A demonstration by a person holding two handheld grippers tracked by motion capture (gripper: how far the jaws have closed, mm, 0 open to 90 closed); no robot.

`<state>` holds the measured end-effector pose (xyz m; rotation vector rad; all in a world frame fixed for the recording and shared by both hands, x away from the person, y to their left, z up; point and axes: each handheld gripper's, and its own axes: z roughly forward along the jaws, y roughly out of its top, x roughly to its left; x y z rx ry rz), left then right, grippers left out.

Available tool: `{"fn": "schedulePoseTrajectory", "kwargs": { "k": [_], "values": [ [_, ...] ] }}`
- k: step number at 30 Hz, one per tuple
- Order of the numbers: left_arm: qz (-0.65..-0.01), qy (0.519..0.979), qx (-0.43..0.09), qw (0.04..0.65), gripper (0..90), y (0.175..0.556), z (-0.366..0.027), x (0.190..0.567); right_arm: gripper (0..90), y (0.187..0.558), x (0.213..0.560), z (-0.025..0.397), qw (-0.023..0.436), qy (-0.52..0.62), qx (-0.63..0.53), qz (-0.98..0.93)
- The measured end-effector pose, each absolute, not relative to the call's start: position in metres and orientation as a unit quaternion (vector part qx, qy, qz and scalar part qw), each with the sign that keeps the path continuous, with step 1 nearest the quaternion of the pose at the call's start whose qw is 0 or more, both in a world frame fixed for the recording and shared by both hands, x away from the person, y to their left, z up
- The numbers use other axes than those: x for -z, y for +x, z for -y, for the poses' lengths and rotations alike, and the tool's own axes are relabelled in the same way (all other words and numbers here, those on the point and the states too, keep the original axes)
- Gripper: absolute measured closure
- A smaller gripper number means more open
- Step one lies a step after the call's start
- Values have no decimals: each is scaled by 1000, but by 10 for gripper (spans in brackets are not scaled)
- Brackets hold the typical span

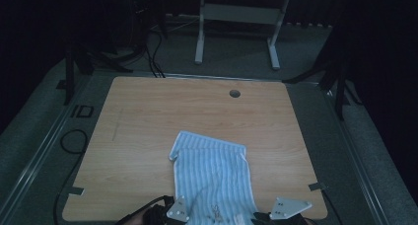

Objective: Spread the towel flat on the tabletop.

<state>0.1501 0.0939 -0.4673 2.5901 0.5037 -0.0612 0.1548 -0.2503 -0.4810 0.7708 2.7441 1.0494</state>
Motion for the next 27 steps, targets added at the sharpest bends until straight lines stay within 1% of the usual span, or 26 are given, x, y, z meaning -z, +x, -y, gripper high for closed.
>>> {"fn": "schedulePoseTrajectory", "kwargs": {
  "k": [1, 3, 4, 6, 7, 8, 9, 10, 11, 13, 14, 15, 16, 17, 18, 19, 21, 23, 27],
  "values": [
    [-195, 949, 13, 247, 576, 154, -97, 467, 700, 156, 478, 253, 52, 259, -347, -900],
    [-219, 944, -1, 245, 567, 167, -104, 465, 704, 164, 471, 258, 88, 271, -346, -894],
    [-229, 944, -19, 238, 567, 175, -107, 464, 724, 171, 467, 260, 98, 277, -346, -891],
    [-242, 940, -33, 237, 569, 193, -112, 462, 801, 188, 463, 262, 123, 282, -347, -886],
    [-252, 937, -43, 237, 572, 203, -114, 460, 819, 199, 462, 262, 127, 287, -344, -885],
    [-260, 934, -49, 238, 606, 213, -117, 458, 868, 210, 462, 261, 132, 291, -341, -884],
    [-266, 931, -52, 244, 630, 224, -119, 457, 888, 220, 462, 260, 140, 296, -339, -882],
    [-275, 927, -55, 248, 652, 235, -121, 456, 895, 232, 463, 258, 145, 294, -334, -884],
    [-284, 925, -64, 245, 703, 247, -122, 455, 897, 243, 464, 255, 146, 296, -329, -885],
    [-300, 920, -69, 244, 712, 270, -123, 456, 897, 262, 466, 248, 163, 296, -318, -886],
    [-307, 918, -77, 239, 741, 282, -123, 457, 897, 272, 467, 244, 163, 295, -315, -887],
    [-317, 915, -82, 234, 741, 293, -122, 459, 898, 281, 469, 241, 159, 295, -320, -886],
    [-317, 915, -82, 234, 742, 293, -122, 459, 898, 281, 469, 241, 159, 295, -320, -886],
    [-328, 913, -93, 223, 742, 314, -120, 464, 898, 290, 471, 237, 159, 299, -319, -885],
    [-335, 912, -92, 218, 742, 322, -119, 468, 897, 307, 478, 229, 167, 302, -308, -887],
    [-340, 912, -92, 210, 742, 331, -117, 473, 898, 313, 481, 226, 164, 304, -308, -886],
    [-355, 907, -72, 213, 741, 347, -114, 483, 897, 328, 491, 219, 163, 310, -300, -888],
    [-364, 906, -76, 202, 741, 359, -110, 494, 897, 340, 502, 212, 161, 315, -285, -891],
    [-372, 906, -62, 193, 740, 374, -107, 510, 898, 354, 519, 202, 151, 319, -266, -897]
  ]
}}
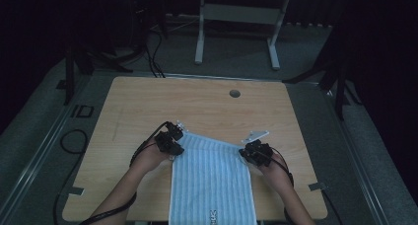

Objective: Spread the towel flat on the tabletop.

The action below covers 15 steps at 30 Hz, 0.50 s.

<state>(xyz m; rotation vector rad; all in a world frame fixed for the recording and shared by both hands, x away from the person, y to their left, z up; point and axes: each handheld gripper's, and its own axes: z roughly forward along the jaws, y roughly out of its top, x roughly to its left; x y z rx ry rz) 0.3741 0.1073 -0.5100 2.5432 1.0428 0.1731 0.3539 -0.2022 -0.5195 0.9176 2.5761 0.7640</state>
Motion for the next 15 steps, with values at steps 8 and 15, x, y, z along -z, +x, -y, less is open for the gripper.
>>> {"fn": "schedulePoseTrajectory", "kwargs": {
  "k": [8, 15],
  "values": [
    [-382, 905, -51, 182, 739, 392, -106, 517, 898, 376, 534, 193, 137, 340, -245, -897],
    [-387, 905, -44, 168, 684, 408, -99, 517, 898, 401, 532, 195, 140, 355, -229, -896]
  ]
}}
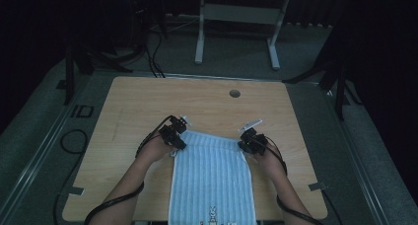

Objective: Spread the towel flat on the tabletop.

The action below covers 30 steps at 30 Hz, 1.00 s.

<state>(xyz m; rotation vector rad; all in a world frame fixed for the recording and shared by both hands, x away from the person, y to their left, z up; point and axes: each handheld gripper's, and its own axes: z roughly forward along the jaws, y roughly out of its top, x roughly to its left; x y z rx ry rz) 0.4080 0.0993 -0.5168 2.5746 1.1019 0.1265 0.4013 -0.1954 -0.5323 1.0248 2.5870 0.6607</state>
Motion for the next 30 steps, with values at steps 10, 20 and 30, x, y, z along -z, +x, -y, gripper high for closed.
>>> {"fn": "schedulePoseTrajectory", "kwargs": {
  "k": [10, 20, 30],
  "values": [
    [-398, 900, -58, 170, 682, 424, -85, 516, 899, 445, 530, 209, 128, 402, -222, -879],
    [-396, 896, -60, 193, 563, 402, -94, 494, 830, 439, 510, 231, 134, 432, -251, -856],
    [-415, 883, -34, 218, 411, 366, -118, 493, 628, 351, 489, 242, 123, 378, -313, -862]
  ]
}}
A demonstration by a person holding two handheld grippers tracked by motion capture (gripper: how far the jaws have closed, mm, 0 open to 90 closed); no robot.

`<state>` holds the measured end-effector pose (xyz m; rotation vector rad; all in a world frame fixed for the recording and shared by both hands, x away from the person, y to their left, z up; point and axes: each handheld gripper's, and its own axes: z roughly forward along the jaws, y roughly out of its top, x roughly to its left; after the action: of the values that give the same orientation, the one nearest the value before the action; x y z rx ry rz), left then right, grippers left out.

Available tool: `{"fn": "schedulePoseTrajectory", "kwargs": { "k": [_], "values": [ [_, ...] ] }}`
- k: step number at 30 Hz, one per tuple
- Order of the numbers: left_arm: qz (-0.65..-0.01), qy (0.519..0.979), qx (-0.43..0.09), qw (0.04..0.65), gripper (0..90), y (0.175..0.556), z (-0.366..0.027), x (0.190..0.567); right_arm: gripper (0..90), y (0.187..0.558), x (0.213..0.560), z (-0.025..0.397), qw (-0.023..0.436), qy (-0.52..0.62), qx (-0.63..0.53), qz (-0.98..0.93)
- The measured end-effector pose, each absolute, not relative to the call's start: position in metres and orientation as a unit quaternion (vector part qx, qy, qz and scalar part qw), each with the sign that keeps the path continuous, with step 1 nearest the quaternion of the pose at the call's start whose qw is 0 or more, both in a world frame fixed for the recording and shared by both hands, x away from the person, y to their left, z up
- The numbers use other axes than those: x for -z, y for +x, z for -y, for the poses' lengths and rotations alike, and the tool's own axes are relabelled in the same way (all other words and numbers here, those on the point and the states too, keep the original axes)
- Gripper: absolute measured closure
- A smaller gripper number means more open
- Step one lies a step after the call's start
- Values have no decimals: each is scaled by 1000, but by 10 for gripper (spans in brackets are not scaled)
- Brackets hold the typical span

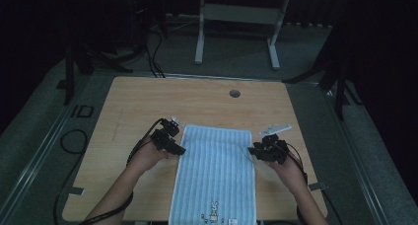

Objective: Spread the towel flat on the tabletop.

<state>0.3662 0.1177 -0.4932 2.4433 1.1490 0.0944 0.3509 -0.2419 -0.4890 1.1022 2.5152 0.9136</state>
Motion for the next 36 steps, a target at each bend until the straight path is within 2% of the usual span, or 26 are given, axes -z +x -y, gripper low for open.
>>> {"fn": "schedulePoseTrajectory", "kwargs": {
  "k": [4, 7, 9, 12, 14, 17, 20, 23, 24, 25, 28, 29, 30, 31, 36],
  "values": [
    [-406, 883, -8, 234, 421, 360, -116, 505, 508, 338, 503, 242, 117, 378, -292, -871],
    [-397, 889, -1, 228, 475, 360, -111, 512, 503, 337, 517, 240, 85, 376, -274, -881],
    [-395, 888, 16, 234, 562, 363, -109, 515, 624, 337, 522, 239, 68, 376, -271, -884],
    [-390, 890, 16, 234, 822, 365, -104, 515, 827, 337, 522, 238, 70, 374, -277, -882],
    [-390, 890, 15, 235, 870, 363, -102, 513, 848, 334, 518, 237, 81, 364, -279, -885],
    [-384, 890, 12, 244, 878, 357, -102, 506, 854, 330, 511, 237, 88, 356, -284, -886],
    [-359, 893, -5, 271, 876, 326, -110, 484, 849, 309, 490, 241, 114, 339, -299, -885],
    [-352, 894, -14, 276, 874, 317, -112, 480, 848, 302, 486, 242, 116, 334, -304, -885],
    [-339, 898, -20, 282, 874, 300, -115, 472, 848, 295, 481, 243, 119, 329, -308, -885],
    [-334, 898, -22, 287, 871, 291, -118, 469, 848, 272, 469, 245, 124, 315, -325, -883],
    [-316, 904, 3, 288, 858, 271, -123, 467, 843, 256, 465, 246, 123, 308, -334, -882],
    [-309, 909, 18, 281, 829, 259, -126, 469, 806, 242, 466, 246, 111, 304, -335, -885],
    [-309, 909, 18, 281, 785, 259, -126, 469, 806, 242, 466, 246, 111, 304, -335, -885],
    [-303, 910, 26, 282, 708, 250, -130, 468, 742, 232, 468, 248, 110, 303, -328, -888],
    [-310, 910, -12, 276, 667, 249, -134, 463, 734, 228, 468, 253, 126, 313, -326, -883]
  ]
}}
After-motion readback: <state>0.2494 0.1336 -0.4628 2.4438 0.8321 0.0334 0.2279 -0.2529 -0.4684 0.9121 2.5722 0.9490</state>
